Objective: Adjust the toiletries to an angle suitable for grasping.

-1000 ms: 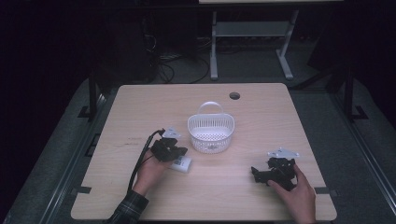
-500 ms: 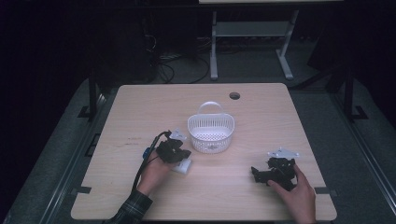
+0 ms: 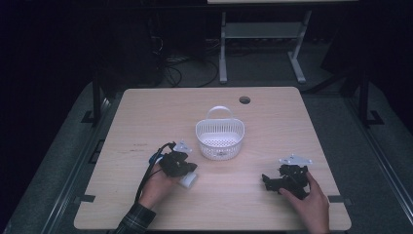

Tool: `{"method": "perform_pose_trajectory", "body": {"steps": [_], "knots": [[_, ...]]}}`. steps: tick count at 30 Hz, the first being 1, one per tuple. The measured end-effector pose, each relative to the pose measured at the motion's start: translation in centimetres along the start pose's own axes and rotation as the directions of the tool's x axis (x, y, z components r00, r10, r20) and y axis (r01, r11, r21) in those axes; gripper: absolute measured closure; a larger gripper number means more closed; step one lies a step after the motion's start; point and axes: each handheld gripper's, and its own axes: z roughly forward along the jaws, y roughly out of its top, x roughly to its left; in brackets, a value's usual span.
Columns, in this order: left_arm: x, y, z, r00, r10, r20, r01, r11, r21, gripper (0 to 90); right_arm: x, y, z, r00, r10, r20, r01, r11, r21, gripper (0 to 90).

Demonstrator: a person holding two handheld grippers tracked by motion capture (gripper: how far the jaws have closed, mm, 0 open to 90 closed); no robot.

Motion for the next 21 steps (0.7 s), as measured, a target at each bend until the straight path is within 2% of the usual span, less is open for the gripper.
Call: {"method": "perform_pose_trajectory", "body": {"steps": [7, 21], "knots": [[-0.6, -1.1, -0.6, 0.9998, 0.002, 0.017, -0.002, 1.0, 0.009, 90.0, 0.0, 0.0, 0.0, 1.0, 0.0, 0.0, 0.0, 1.0, 0.0, 0.0], [-1.5, -3.3, -2.4, 0.9996, 0.005, 0.026, -0.005, 0.9999, 0.016, 90.0, 0.0, 0.0, 0.0, 1.0, 0.0, 0.0, 0.0, 1.0, 0.0, 0.0]]}}
